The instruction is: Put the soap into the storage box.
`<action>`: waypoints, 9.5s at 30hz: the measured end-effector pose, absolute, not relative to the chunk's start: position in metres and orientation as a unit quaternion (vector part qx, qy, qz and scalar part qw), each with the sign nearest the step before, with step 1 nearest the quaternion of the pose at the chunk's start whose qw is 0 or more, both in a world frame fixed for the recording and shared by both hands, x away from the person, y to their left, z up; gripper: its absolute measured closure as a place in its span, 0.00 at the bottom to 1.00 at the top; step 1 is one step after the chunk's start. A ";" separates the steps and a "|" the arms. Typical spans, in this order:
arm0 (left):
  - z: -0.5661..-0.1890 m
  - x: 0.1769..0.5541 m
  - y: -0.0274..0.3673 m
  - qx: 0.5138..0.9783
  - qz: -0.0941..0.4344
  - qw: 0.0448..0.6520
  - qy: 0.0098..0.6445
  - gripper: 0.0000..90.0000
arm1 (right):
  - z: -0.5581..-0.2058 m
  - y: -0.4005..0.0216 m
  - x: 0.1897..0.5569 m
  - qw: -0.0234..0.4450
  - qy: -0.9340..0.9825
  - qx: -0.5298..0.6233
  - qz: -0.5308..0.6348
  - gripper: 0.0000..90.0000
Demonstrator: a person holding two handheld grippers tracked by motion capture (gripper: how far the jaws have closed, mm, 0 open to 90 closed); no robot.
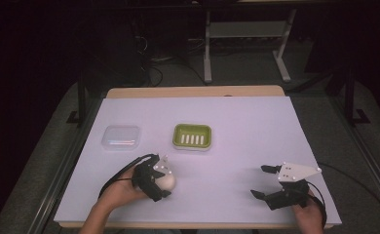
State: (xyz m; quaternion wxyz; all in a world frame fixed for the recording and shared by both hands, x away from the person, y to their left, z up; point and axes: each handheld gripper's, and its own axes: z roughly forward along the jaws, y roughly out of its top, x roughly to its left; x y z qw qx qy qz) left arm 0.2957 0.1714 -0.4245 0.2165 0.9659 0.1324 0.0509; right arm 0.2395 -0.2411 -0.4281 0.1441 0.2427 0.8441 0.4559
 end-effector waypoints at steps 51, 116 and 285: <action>-0.395 0.327 0.156 0.963 0.028 0.231 0.138 0.28 | -0.429 -0.243 0.246 0.140 0.837 0.247 0.468 0.15; -0.364 0.411 0.119 0.961 0.025 0.231 0.150 0.28 | -0.428 -0.244 0.250 0.131 0.829 0.247 0.484 0.15; -0.368 0.423 0.106 0.946 0.041 0.264 0.184 0.26 | -0.425 -0.248 0.246 0.142 0.828 0.251 0.482 0.15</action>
